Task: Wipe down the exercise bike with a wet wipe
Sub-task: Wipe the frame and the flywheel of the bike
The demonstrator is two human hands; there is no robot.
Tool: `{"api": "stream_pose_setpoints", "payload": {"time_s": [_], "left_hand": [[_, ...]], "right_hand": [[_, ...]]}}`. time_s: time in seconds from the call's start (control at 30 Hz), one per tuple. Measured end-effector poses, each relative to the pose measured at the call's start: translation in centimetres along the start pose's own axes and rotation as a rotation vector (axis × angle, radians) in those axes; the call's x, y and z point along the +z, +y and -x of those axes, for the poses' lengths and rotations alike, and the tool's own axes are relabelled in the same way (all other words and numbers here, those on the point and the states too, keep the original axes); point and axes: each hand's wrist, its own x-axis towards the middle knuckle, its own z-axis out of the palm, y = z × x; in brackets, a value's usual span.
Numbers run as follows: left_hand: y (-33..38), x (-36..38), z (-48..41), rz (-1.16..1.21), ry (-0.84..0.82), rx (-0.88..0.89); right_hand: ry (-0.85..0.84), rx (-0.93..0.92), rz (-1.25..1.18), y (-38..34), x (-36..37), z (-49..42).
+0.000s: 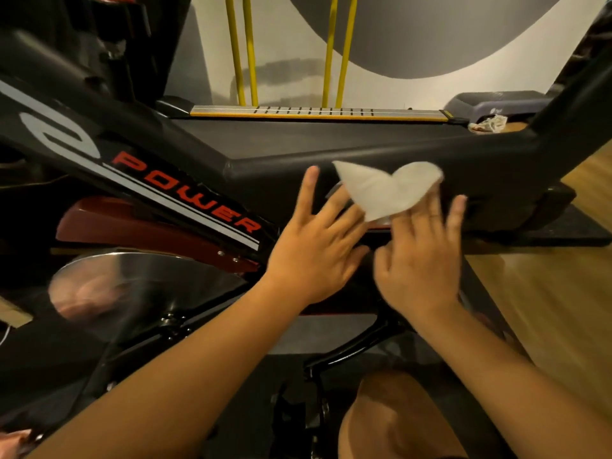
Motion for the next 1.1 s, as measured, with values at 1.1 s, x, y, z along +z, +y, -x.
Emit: {"api": "stream_pose_setpoints", "payload": {"time_s": [1.1], "left_hand": [[11.3,-1.8,-9.8,0.132,-0.109,0.225]], "right_hand": [[0.063,0.610,-0.378,10.7,-1.0,1.5]]}}
